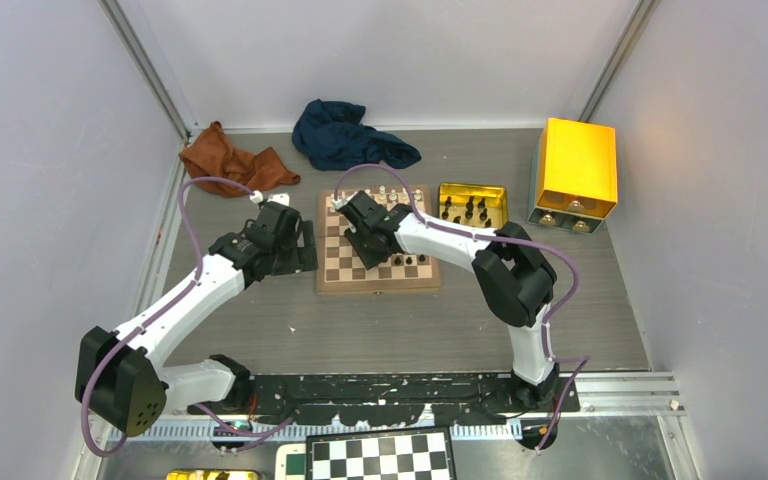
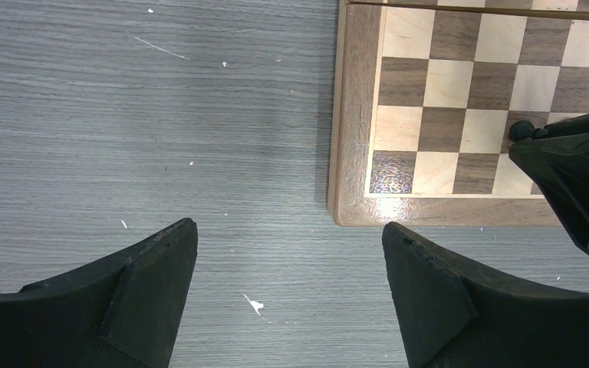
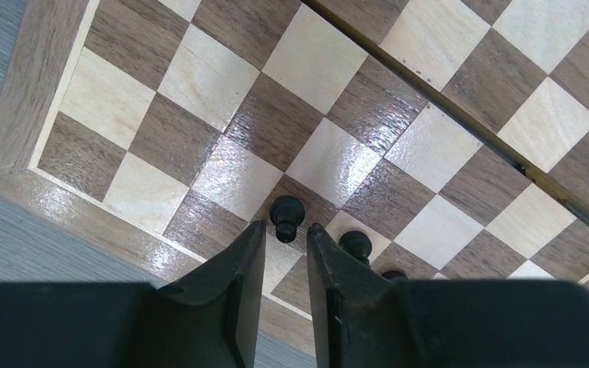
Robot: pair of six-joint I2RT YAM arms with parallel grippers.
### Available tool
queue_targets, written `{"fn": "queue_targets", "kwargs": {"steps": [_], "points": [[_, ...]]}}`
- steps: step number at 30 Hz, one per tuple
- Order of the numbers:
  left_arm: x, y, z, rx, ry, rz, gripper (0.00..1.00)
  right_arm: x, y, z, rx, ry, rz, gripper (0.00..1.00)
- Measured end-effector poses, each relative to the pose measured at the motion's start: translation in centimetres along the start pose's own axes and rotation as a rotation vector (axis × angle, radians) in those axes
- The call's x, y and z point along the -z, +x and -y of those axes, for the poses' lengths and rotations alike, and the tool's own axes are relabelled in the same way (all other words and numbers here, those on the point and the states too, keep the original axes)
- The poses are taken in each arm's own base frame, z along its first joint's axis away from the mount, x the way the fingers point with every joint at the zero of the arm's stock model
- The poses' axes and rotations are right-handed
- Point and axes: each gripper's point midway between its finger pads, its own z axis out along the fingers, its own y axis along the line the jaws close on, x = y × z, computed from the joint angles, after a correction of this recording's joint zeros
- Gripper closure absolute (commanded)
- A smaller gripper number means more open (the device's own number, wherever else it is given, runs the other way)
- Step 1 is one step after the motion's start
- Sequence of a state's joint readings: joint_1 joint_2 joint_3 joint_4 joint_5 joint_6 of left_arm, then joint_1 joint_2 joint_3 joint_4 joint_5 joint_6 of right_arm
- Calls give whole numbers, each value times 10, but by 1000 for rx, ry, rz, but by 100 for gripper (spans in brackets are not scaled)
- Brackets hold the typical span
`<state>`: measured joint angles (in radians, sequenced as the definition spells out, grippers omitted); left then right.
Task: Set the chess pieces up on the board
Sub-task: Place the chess piece on the chessboard.
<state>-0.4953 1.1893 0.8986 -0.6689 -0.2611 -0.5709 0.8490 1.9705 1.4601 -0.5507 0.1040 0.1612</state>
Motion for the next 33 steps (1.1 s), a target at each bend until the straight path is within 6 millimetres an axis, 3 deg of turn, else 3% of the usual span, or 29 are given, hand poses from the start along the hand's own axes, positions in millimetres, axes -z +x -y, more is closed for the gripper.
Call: {"fn": "queue_targets", "kwargs": {"steps": [12,26,33], "points": [[-1,0,0,-1,-2,-3,9,2,1,1,2,5,-8,65],[-3,0,1,-3,-2,-4,9,13,-18,2,3,16,24,65],[-4,1,0,-6,-5,-8,2,25,-34,18,-5,104,79,62]]}}
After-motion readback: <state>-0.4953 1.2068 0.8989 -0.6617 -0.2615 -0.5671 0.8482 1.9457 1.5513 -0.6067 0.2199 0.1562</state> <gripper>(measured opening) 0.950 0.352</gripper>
